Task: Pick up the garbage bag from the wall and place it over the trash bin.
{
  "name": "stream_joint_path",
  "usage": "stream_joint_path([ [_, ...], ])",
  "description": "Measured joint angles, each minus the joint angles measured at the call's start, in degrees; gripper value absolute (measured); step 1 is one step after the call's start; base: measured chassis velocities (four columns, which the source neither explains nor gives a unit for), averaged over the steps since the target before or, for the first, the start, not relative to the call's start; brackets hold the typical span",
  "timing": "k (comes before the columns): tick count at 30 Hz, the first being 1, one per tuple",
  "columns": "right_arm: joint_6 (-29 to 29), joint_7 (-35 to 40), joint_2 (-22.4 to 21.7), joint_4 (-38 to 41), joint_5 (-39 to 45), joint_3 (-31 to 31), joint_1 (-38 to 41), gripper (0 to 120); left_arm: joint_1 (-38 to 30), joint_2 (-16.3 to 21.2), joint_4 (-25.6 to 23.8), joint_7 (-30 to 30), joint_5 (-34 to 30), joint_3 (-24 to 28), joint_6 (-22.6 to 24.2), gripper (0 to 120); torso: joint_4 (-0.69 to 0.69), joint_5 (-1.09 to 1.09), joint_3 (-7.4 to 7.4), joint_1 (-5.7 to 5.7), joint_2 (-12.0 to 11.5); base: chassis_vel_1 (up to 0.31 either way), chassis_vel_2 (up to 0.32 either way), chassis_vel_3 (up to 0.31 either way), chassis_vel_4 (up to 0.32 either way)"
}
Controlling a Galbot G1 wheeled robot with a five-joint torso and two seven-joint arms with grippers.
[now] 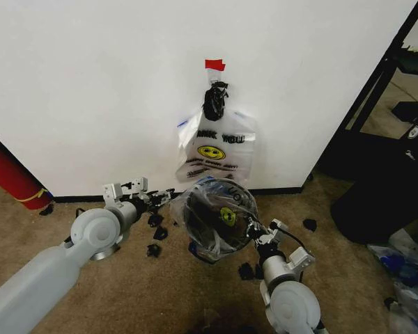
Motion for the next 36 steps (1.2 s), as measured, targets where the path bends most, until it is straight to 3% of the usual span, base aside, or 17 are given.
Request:
stream_joint_path([
  [3, -0.50, 0.97, -0.24, 0.13, 0.49, 0.33, 0.15, 0, 1.49, 0.09, -1.78, 0.58, 3.10, -1.34, -3.48, 96, 0.00, 0.00, 0.00, 0.00, 0.00, 0.000, 0.000, 0.000, 0.000],
  [6, -1.51, 1.77, -0.23, 0.49, 1.02, 0.80, 0.10, 0, 3.52, -0.70, -3.50, 1.22, 8.51, -3.50, -10.32, 100, 0.01, 0.05, 0.00, 0.00, 0.00, 0.000, 0.000, 0.000, 0.000],
  [7, -1.51, 1.77, -0.23, 0.49, 1.02, 0.80, 0.10, 0, 3.52, -0.70, -3.50, 1.22, 8.51, -3.50, -10.32, 100, 0.01, 0.05, 0.00, 0.00, 0.00, 0.000, 0.000, 0.000, 0.000],
  [11, -3.41, 3.37, 1.39, 1.40, 2.24, 3.62, -0.84, 0, 6.38, -4.43, -2.95, 2.56, 21.44, -3.86, -23.72, 100, 0.01, 0.02, 0.00, 0.00, 0.00, 0.000, 0.000, 0.000, 0.000],
  [13, -3.60, 3.74, 1.83, 1.40, 2.36, 4.37, -0.83, 0, 8.99, -6.38, -2.75, 3.53, 26.69, -6.01, -26.96, 100, -0.06, -0.02, 0.00, 0.00, 0.00, 0.000, 0.000, 0.000, 0.000],
  [15, -3.71, 3.83, 1.81, 1.06, 2.40, 4.33, -0.50, 0, 10.65, -7.08, -2.78, 4.05, 28.69, -7.58, -27.95, 100, -0.05, 0.01, 0.00, 0.00, 0.00, 0.000, 0.000, 0.000, 0.000],
  [19, -4.63, 4.27, 1.06, -0.75, 3.60, 3.25, 1.26, 0, 21.49, -9.86, -5.67, 5.74, 30.74, -16.75, -29.26, 100, 0.05, 0.00, -0.01, -0.01, 0.00, 0.000, 0.000, 0.000, 0.000],
  [24, -5.70, 4.23, 0.30, -3.24, 4.10, 1.56, 3.65, 0, 32.35, -13.05, -8.93, 7.59, 34.35, -24.98, -30.83, 100, -0.02, 0.01, 0.00, -0.01, 0.00, 0.000, 0.000, 0.000, 0.000],
  [28, -6.25, 4.07, -0.41, -5.60, 4.19, 0.28, 5.77, 0, 42.94, -15.73, -12.58, 10.10, 33.55, -32.47, -34.03, 100, 0.03, 0.01, -0.01, -0.01, 0.00, 0.000, 0.000, 0.000, 0.000],
  [33, -6.59, 3.75, -0.74, -6.83, 4.27, -0.42, 6.88, 0, 49.24, -18.04, -15.26, 12.68, 34.86, -38.84, -37.08, 100, 0.00, 0.02, -0.01, -0.01, 0.00, 0.000, 0.000, 0.000, 0.000],
  [36, -6.76, 3.07, -0.80, -7.62, 4.20, -0.77, 7.25, 0, 51.15, -21.72, -15.69, 14.54, 40.80, -40.04, -41.10, 100, -0.01, 0.02, -0.01, -0.01, 0.00, 0.000, 0.000, 0.000, 0.000],
])
